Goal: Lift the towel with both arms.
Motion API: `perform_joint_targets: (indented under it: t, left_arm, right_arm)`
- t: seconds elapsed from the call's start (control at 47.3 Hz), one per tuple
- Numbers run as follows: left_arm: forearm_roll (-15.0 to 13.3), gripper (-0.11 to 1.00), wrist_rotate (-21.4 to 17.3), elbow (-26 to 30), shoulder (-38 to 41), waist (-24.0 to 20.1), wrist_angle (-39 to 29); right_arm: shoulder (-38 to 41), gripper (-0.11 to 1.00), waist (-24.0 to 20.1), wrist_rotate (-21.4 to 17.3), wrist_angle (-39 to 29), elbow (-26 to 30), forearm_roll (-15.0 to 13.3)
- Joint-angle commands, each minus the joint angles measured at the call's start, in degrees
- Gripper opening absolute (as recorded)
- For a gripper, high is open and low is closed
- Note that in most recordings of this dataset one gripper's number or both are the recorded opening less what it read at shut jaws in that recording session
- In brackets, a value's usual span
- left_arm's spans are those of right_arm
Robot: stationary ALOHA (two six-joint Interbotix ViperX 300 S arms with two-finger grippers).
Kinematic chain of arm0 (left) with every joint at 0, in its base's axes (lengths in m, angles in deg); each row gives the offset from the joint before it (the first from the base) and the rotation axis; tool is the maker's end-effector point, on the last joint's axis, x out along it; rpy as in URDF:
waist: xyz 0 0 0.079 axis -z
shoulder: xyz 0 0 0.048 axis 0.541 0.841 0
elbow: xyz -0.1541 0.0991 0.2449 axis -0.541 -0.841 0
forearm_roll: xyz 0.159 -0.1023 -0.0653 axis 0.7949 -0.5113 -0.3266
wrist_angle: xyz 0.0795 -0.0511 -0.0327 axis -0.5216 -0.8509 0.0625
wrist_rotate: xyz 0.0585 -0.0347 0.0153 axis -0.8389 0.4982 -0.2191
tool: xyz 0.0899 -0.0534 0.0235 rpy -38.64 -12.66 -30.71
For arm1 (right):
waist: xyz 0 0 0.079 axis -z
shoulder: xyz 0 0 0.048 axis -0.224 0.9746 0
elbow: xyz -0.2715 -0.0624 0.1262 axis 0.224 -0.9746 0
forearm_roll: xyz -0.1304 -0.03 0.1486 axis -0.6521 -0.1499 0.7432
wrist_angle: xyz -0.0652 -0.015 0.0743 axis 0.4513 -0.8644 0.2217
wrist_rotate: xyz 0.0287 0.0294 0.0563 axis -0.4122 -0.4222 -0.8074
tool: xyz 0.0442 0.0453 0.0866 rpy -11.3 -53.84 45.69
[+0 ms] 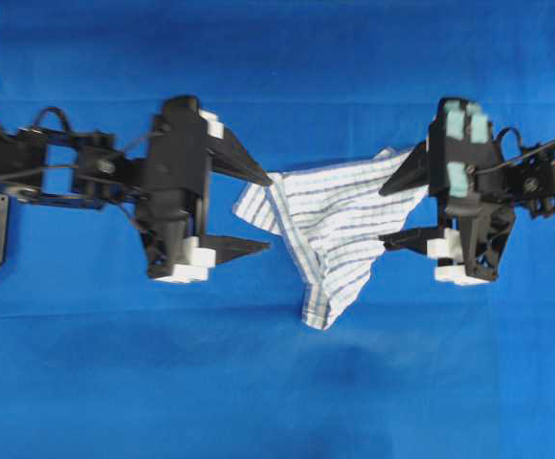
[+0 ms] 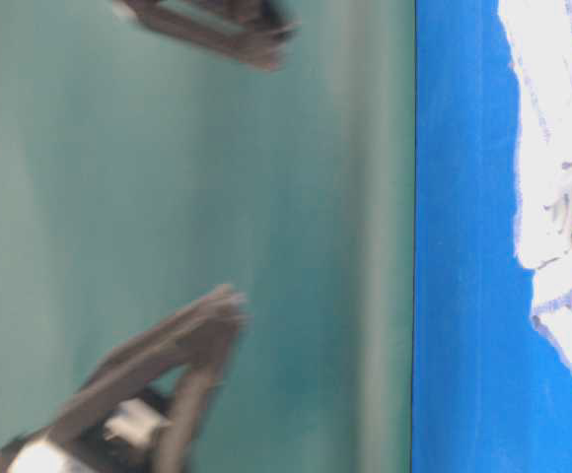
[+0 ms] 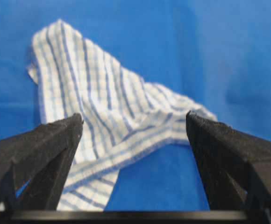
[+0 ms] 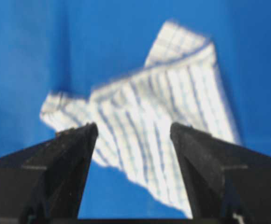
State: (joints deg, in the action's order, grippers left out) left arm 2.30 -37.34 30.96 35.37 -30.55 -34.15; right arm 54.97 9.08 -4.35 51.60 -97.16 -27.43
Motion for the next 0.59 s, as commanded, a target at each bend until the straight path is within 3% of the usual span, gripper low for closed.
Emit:
perform_joint_targets:
  t: [0.0,0.212,0.571]
  left_arm:
    - [0.2,0.87,-0.2,0.4,3.2,0.2,2.3]
    - [0.2,0.87,-0.4,-0.1,12.0,0.3,6.4]
    - [0.0,0.87,-0.4,-0.9,23.6,0.0,14.9]
  right_arm:
    - [1.4,0.66,-0.2,-0.7,3.5,-2.0,0.1]
    - [8.4,0.66,-0.2,-1.4,11.2,-5.9,0.1]
    - [22.4,0.66,-0.1,-1.4,20.0,-5.7,0.0]
